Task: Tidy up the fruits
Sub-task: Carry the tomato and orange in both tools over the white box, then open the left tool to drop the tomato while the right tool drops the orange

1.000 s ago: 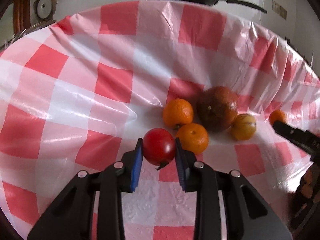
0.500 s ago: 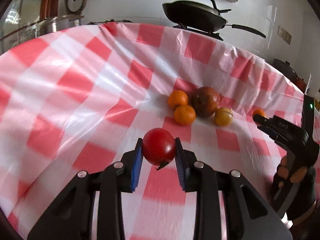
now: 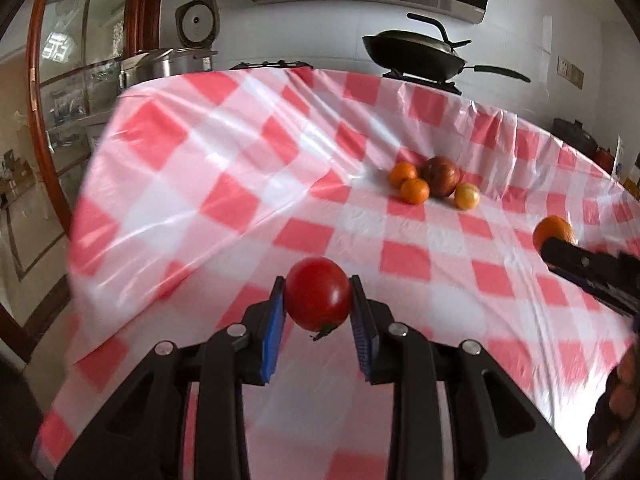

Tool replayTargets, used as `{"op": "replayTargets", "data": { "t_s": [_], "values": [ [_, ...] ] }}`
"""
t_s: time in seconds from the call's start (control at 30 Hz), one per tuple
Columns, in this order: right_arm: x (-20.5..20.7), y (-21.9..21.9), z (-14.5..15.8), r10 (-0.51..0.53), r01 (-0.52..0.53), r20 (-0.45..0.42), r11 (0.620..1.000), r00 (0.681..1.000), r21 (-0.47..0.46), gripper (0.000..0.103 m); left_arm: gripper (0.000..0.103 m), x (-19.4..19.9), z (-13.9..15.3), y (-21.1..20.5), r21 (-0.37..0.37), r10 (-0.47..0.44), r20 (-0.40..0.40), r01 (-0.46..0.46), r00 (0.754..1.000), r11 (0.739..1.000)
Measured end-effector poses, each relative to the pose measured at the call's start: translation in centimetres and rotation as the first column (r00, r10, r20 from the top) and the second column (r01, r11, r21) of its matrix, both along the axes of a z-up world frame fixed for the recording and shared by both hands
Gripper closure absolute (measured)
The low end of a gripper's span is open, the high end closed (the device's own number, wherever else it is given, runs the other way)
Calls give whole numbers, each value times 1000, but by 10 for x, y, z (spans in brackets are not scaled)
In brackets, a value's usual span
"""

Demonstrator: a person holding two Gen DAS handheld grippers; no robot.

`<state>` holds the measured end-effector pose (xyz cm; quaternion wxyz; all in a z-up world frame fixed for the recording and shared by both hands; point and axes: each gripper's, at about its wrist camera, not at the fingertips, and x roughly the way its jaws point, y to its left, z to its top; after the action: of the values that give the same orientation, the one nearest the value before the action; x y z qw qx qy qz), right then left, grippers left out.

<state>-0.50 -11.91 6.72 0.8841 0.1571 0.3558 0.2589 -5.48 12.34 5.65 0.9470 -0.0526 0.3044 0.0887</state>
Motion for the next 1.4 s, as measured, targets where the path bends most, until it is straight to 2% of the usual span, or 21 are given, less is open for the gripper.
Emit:
{"op": "replayTargets", "data": {
  "t_s": [0.2, 0.37, 0.6, 0.73, 0.83, 0.97, 1.1, 1.23, 1.37, 1.4],
  "values": [
    [-59, 53, -7, 131, -131, 1, 990, 991, -48, 66, 72, -56, 4, 20, 59, 17, 8, -17, 1000, 998],
    [-104, 99, -7, 260, -256, 20, 960, 965, -116, 66, 72, -101, 1, 51, 53, 69, -3, -68, 998, 996],
    [-165, 157, -10, 438, -417, 55, 881, 897, -221, 66, 72, -158, -7, 89, 91, 147, -13, -145, 989, 985],
    [-194, 184, -17, 525, -499, 44, 828, 850, -256, 66, 72, -187, -19, 114, 101, 209, -37, -205, 977, 974],
    [-220, 206, -27, 606, -568, 38, 764, 795, -307, 66, 72, -210, -26, 131, 93, 248, -55, -242, 967, 966],
    [-258, 234, -39, 710, -639, 46, 658, 702, -398, 66, 72, -246, -40, 155, 104, 318, -69, -311, 945, 945],
    [-288, 259, -60, 797, -718, -5, 541, 604, -439, 66, 72, -273, -63, 185, 73, 382, -127, -375, 916, 924],
    [-307, 284, -91, 850, -769, -103, 408, 517, -492, 66, 72, -282, -96, 205, 58, 405, -220, -403, 887, 913],
    [-314, 313, -128, 856, -800, -232, 289, 462, -526, 66, 72, -283, -137, 215, 46, 401, -338, -410, 852, 911],
    [-315, 322, -141, 849, -805, -271, 258, 453, -535, 66, 72, -282, -151, 219, 44, 397, -381, -412, 835, 910]
  ]
}}
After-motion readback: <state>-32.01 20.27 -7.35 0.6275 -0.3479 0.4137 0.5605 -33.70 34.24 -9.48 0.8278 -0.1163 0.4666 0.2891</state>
